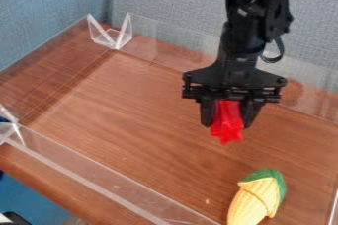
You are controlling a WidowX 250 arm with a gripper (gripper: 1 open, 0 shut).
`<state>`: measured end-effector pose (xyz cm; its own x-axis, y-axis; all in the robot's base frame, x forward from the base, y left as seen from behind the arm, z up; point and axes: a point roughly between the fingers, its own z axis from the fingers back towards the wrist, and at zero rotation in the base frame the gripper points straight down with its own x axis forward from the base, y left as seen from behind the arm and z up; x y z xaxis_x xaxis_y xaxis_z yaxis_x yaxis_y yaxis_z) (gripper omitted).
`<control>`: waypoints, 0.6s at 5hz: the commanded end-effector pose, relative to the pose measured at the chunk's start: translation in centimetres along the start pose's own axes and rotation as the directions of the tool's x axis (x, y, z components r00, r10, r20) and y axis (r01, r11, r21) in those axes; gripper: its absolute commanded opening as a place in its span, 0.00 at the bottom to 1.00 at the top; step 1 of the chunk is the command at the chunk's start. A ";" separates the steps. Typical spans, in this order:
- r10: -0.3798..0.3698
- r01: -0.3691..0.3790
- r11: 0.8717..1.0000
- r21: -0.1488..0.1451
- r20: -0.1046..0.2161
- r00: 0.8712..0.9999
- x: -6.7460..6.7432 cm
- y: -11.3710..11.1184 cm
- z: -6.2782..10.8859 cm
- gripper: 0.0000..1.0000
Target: Put the red object to the left side of the table
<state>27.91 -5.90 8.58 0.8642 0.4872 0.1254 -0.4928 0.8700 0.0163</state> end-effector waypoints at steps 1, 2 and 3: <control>0.030 -0.025 0.997 -0.068 0.065 0.997 1.3 1.0 3.1 0.00; 0.066 -0.060 0.995 -0.081 0.071 0.995 2.6 4.2 4.5 0.00; 0.110 -0.105 0.991 -0.078 0.066 0.992 3.6 8.2 4.5 0.00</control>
<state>26.29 2.78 12.37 0.7955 0.5861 0.1541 -0.5861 0.8087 -0.0501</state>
